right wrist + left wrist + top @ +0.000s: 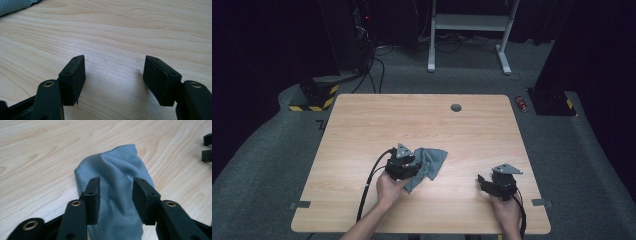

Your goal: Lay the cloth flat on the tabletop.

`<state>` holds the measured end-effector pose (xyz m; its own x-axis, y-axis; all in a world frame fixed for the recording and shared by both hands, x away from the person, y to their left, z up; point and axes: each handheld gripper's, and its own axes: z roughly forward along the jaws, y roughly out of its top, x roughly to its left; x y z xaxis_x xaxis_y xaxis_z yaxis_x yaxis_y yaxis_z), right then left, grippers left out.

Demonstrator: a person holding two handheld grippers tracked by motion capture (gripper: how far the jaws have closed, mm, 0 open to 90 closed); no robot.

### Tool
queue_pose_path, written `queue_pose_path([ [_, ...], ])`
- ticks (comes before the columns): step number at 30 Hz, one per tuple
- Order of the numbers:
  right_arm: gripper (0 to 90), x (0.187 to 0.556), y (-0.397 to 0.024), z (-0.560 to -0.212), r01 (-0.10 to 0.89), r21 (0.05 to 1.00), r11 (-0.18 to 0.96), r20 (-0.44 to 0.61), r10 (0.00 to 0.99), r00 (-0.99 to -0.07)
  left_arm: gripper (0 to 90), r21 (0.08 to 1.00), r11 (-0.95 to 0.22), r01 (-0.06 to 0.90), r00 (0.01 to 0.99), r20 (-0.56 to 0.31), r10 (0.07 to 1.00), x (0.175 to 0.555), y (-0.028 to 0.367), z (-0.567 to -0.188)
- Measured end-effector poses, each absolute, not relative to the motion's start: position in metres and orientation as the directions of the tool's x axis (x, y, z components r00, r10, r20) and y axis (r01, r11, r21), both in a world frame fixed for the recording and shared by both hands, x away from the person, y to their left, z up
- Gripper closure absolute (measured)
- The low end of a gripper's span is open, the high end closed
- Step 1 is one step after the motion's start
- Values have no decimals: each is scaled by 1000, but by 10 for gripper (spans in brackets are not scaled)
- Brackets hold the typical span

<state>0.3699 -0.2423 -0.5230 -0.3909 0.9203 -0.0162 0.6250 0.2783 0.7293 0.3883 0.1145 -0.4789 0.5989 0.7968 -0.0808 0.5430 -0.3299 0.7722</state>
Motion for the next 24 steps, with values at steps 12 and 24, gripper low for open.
queue_pose_path([
  [12,581,364,-230,-522,586,740,331,-34,888,-458,494,743,-366,561,586,-44,809,340,142,-504],
  [24,602,351,-110,-499,433,747,505,-14,663,-749,554,761,-277,587,543,-116,832,338,158,-510],
])
